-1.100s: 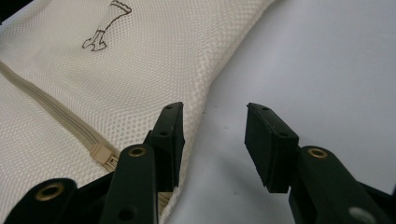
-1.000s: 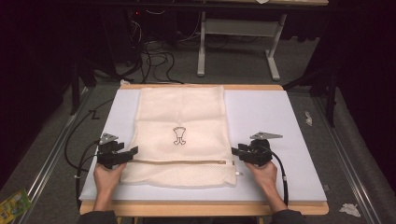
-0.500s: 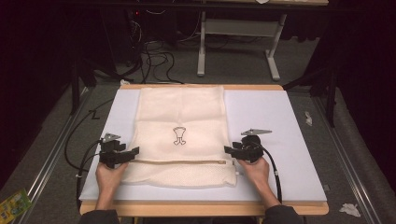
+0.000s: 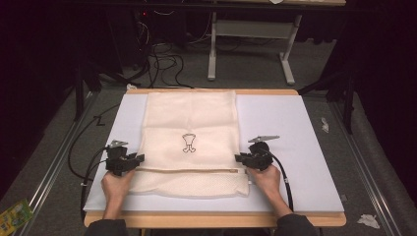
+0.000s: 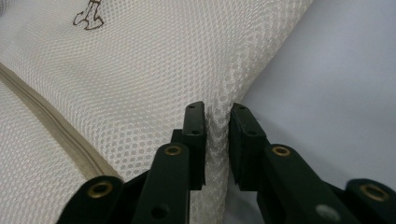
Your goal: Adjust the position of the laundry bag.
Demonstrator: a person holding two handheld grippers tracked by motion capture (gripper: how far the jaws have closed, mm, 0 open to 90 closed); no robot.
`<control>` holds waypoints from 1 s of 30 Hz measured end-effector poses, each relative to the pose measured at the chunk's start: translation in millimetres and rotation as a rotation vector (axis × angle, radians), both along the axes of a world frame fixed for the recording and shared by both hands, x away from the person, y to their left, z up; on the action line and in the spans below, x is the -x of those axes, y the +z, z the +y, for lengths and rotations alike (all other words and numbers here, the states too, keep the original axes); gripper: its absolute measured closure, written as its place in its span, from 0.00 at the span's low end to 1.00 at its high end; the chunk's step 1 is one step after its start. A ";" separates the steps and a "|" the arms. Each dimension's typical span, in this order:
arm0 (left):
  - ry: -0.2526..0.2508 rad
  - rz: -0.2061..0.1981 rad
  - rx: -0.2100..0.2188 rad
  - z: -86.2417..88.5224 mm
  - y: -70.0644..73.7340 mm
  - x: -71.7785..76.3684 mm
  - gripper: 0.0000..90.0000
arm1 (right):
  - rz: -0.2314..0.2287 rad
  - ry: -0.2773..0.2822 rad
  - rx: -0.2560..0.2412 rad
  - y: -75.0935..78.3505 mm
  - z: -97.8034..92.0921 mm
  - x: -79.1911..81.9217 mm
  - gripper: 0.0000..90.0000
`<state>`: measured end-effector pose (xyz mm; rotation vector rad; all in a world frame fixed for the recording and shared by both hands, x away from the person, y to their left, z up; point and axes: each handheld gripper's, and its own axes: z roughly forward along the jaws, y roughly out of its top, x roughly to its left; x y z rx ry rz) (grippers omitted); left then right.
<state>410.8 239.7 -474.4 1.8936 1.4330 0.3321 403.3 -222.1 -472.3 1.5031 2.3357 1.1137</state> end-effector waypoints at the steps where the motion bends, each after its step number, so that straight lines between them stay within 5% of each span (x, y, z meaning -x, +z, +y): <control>1: 0.000 0.001 -0.001 0.4 0.1 -0.2 0.75 | 0.000 0.000 0.000 0.0 0.0 0.0 0.89; 5: 0.009 0.013 0.019 2.7 0.4 -1.7 0.89 | -0.003 0.013 -0.005 -0.3 -0.4 -0.2 0.93; 30: -0.032 -0.023 0.064 -2.0 8.4 -4.8 0.95 | -0.028 0.007 -0.021 6.9 -11.2 1.9 0.96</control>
